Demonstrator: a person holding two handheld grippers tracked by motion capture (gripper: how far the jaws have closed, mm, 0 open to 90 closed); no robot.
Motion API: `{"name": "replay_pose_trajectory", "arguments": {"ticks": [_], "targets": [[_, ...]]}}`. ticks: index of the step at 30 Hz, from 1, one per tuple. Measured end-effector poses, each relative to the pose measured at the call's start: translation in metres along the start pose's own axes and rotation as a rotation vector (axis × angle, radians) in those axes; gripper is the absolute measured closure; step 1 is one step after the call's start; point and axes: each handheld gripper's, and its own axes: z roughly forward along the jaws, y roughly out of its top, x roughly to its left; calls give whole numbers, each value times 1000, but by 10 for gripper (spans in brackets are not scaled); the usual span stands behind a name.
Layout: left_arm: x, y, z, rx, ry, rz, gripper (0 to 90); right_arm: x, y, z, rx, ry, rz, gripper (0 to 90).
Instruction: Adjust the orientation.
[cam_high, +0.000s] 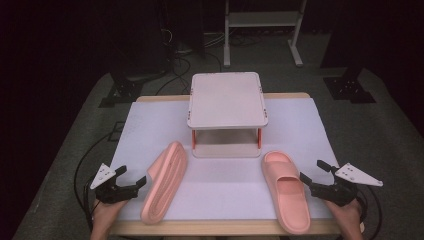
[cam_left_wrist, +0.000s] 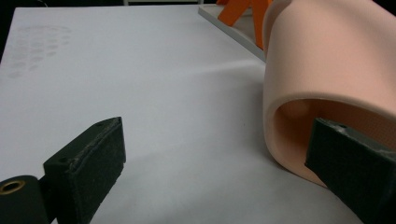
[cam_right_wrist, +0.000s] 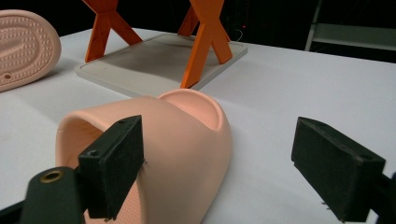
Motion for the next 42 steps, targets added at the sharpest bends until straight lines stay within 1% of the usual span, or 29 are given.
{"name": "replay_pose_trajectory", "arguments": {"ticks": [2, 3, 5, 6, 7, 9, 11, 12, 13, 15, 17, 20, 22, 24, 27, 31, 33, 34, 35, 37, 38, 40, 42], "targets": [[-3, 1, 3, 6, -7, -1, 54, 1, 0, 0, -2, -1, -1, 166], [-4, 1, 5, 14, -17, -5, 55, 1, 0, 0, -2, -1, -1, 166], [-6, 2, 9, 24, -51, 0, 96, 1, 0, 0, -3, 0, 2, 166], [-7, 3, 11, 37, -55, 17, 113, 0, 0, 0, -3, 2, 4, 166], [-9, 4, 13, 49, -53, 25, 116, 0, 0, 0, -3, 3, 5, 166], [-10, 5, 17, 72, -71, 27, 150, 0, 0, 1, -4, 3, 3, 166], [-11, 7, 21, 84, -76, 17, 159, 0, 0, 1, -3, 3, 5, 166], [-12, 7, 23, 84, -84, 13, 177, 0, 0, 1, -5, 3, 6, 166], [-12, 7, 23, 84, -84, 13, 220, 0, 0, 1, -5, 3, 6, 166], [-13, 9, 27, 82, -99, 10, 234, 1, 0, 1, -6, 3, 4, 166], [-14, 9, 29, 88, -111, 18, 284, 1, 0, 1, -7, 3, 5, 166], [-15, 10, 32, 91, -123, 6, 337, 1, 0, 1, -7, 4, 7, 167], [-16, 11, 34, 101, -116, 4, 343, 1, 0, 1, -10, 4, 6, 167], [-18, 12, 36, 107, -118, 4, 344, 1, 0, 1, -9, 6, 7, 167], [-19, 12, 38, 108, -129, 10, 393, 1, 0, 1, -11, 7, 9, 167], [-19, 12, 39, 113, -154, -12, 470, 1, 0, 2, -11, 9, 10, 167], [-19, 13, 39, 114, -165, -17, 498, 1, 0, 2, -12, 10, 10, 167], [-19, 13, 39, 108, -174, -23, 512, 1, 0, 2, -13, 10, 11, 167], [-20, 13, 39, 99, -184, -33, 520, 1, -1, 2, -12, 10, 11, 167], [-20, 14, 39, 99, -187, -34, 525, 1, 0, 2, -13, 10, 10, 167], [-21, 14, 39, 100, -188, -28, 525, 1, 0, 2, -13, 10, 10, 168], [-23, 15, 39, 94, -201, -31, 526, 1, -1, 2, -13, 10, 8, 169], [-25, 16, 39, 93, -206, -28, 526, 1, -1, 1, -12, 11, 9, 169]]}}
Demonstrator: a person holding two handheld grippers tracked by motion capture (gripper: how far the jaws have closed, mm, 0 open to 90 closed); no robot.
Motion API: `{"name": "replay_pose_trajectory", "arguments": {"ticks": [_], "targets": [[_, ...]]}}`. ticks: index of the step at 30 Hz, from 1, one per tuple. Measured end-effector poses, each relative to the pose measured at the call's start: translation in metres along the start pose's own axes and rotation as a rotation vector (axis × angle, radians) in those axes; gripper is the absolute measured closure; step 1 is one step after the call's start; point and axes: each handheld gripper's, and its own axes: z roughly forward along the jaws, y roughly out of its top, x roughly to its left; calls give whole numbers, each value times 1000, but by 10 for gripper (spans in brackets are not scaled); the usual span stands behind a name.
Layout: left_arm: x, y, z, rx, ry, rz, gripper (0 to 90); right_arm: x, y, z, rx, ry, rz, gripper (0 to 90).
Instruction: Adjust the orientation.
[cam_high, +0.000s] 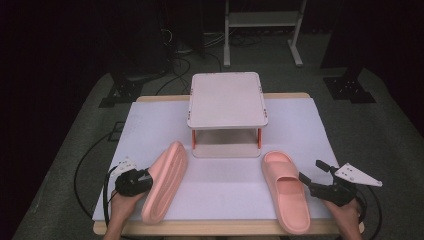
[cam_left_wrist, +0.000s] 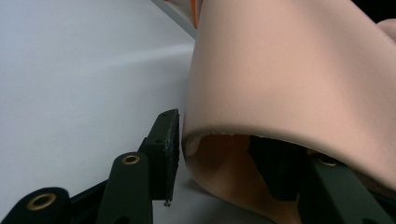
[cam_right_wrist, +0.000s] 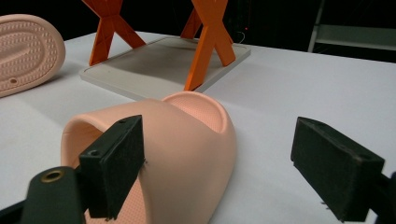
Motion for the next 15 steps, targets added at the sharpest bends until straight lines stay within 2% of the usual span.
{"name": "replay_pose_trajectory", "arguments": {"ticks": [9, 15], "targets": [[-8, 3, 2, -17, -18, 20, 521, 0, 0, 0, 0, 1, -3, 169], [-13, 6, 0, -47, -32, 24, 514, 0, 0, 0, 0, 3, -3, 169]]}}
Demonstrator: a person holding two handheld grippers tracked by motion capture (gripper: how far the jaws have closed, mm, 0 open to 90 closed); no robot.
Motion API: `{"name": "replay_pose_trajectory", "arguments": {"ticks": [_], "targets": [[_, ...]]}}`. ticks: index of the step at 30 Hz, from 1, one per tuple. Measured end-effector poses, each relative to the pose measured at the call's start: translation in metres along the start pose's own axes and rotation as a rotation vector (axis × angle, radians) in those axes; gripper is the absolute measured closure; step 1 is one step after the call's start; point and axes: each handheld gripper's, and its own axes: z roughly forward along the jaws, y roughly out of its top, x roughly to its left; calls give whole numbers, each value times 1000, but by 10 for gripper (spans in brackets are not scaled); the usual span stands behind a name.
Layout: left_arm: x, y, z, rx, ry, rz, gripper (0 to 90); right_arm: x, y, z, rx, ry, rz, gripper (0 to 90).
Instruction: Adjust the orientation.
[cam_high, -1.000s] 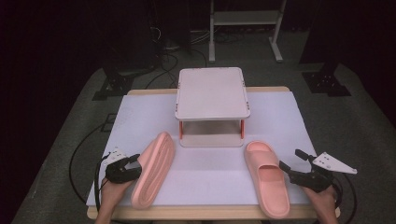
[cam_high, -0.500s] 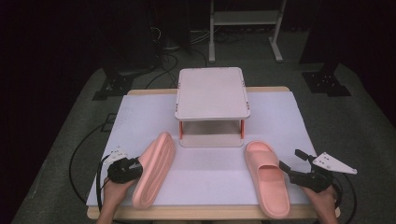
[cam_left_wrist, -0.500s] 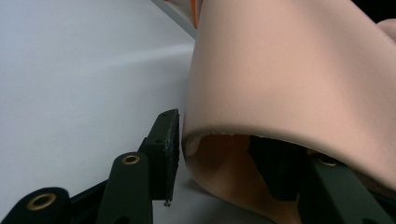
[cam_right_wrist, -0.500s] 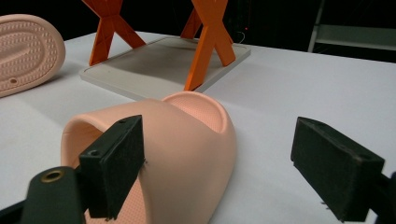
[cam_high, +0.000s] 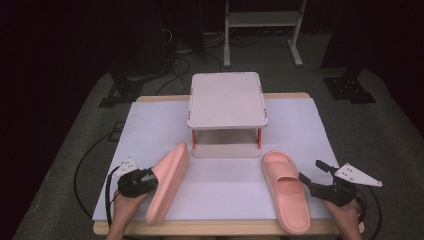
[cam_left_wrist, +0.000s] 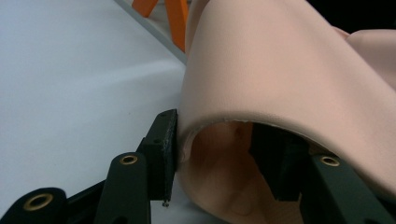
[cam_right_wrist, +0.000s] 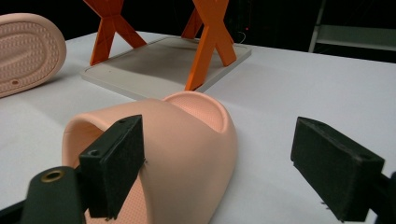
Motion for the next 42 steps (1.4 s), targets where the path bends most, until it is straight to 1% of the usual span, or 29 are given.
{"name": "replay_pose_trajectory", "arguments": {"ticks": [4, 5, 7, 12, 14, 17, 20, 21, 23, 24, 26, 27, 28, 30, 33, 35, 40, 42], "targets": [[-3, 1, 0, -16, -4, 2, 514, 0, 0, 0, -1, 0, -1, 169], [-4, 1, -1, -28, -13, 1, 514, 0, 0, 0, -1, 1, -1, 170], [-4, 2, -1, -23, -12, 9, 514, 0, 0, 0, -1, 2, -1, 170], [-4, 1, 0, -15, -7, 10, 507, 0, 0, 0, -1, 4, -1, 170], [-5, 1, 0, -26, -15, 10, 508, 0, 0, 0, -2, 5, -2, 170], [-6, 2, -1, -32, -22, 21, 509, 0, 0, 0, -1, 5, -1, 170], [-7, 2, 0, -30, -24, 18, 515, 0, 0, 0, -2, 6, -1, 170], [-8, 2, 0, -35, -28, 24, 516, 0, 0, 0, -2, 6, -4, 170], [-8, 2, 0, -31, -26, 32, 516, 0, 0, 0, -2, 7, -1, 170], [-8, 2, 1, -30, -22, 28, 516, 0, 0, 0, -2, 8, -1, 170], [-9, 1, 3, -15, -37, 30, 504, 0, -1, 0, -3, 8, -1, 170], [-11, 1, 4, -9, -25, 40, 512, 0, -1, 0, -3, 8, -2, 170], [-11, 1, 4, -9, -25, 40, 512, 0, -1, 0, -3, 8, -2, 170], [-13, 2, 7, -2, -41, 42, 508, 0, -1, 0, -3, 8, -2, 170], [-15, 2, 9, 3, -45, 51, 501, 0, -1, 0, -3, 8, -2, 170], [-16, 2, 10, -1, -50, 45, 499, 0, -1, 0, -4, 8, -4, 170], [-17, 1, 12, 4, -55, 46, 483, 0, -1, 0, -3, 9, -3, 170], [-18, 1, 13, 13, -60, 57, 481, 0, -1, 0, -3, 10, -2, 170]]}}
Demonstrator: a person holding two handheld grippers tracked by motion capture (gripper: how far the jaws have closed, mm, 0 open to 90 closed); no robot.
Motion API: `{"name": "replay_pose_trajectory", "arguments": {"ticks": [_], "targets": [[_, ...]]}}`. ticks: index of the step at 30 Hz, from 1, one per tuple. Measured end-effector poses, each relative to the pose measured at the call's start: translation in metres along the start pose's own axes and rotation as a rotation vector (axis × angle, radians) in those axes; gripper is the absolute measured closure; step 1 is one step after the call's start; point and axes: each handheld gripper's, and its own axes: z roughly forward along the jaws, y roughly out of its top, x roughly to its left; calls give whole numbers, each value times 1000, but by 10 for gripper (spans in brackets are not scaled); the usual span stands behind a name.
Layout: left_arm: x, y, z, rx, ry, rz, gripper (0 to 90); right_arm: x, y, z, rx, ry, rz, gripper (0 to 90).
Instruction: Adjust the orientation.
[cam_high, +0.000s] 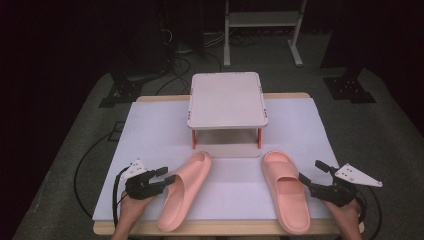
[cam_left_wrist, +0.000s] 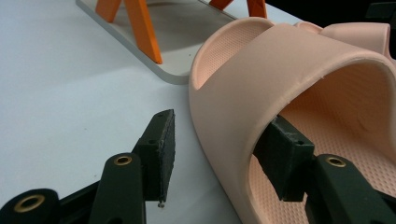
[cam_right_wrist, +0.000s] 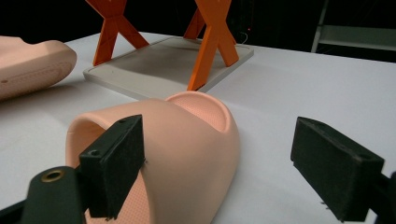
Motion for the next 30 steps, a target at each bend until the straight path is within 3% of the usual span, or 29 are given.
{"name": "replay_pose_trajectory", "arguments": {"ticks": [22, 30], "targets": [[-18, 0, 19, 54, -66, 61, 442, 0, -1, -2, 7, 14, 1, 169], [-21, -1, 21, 69, -47, 79, 416, 3, 0, 0, 20, 41, -9, 169]]}}
